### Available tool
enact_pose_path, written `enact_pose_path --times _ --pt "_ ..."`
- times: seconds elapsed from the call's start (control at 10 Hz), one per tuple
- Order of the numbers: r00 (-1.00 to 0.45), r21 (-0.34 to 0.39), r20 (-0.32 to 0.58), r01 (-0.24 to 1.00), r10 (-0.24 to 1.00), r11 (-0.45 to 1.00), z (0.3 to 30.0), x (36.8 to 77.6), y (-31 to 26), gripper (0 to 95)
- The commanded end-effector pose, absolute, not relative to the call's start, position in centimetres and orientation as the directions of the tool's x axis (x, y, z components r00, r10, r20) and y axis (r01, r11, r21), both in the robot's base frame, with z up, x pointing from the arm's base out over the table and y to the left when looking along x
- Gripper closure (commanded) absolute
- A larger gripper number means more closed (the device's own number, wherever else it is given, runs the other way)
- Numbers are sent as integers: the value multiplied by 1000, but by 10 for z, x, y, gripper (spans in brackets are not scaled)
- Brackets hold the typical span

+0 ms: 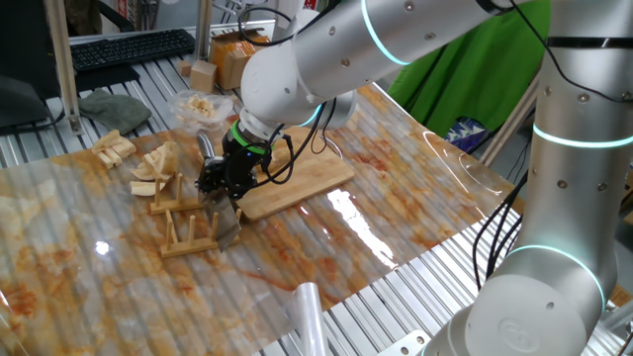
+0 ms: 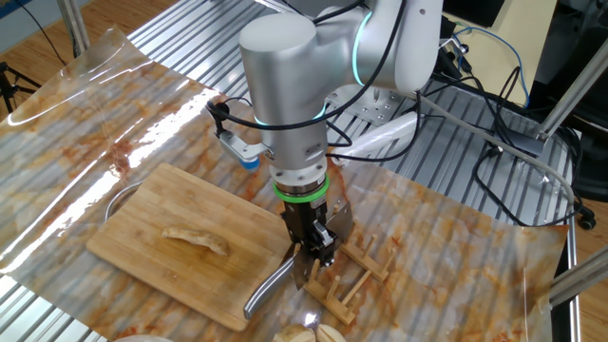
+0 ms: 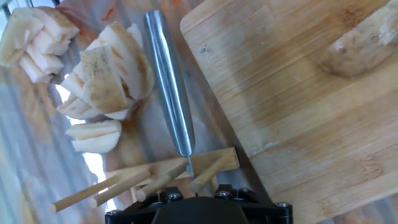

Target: Slice the lotus root

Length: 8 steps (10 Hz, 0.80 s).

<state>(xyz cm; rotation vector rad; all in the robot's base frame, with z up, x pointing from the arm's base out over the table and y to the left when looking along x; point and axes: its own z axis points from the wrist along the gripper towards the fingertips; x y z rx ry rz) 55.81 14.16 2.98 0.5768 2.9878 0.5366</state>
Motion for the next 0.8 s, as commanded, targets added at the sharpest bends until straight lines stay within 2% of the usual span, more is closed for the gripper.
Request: enact_pose_path --times 0.1,0.2,0.8 --pt "-929 346 12 350 369 870 30 558 142 760" --pt "-930 346 11 348 368 871 30 558 143 950" --pt "-926 358 4 354 377 864 33 556 149 950"
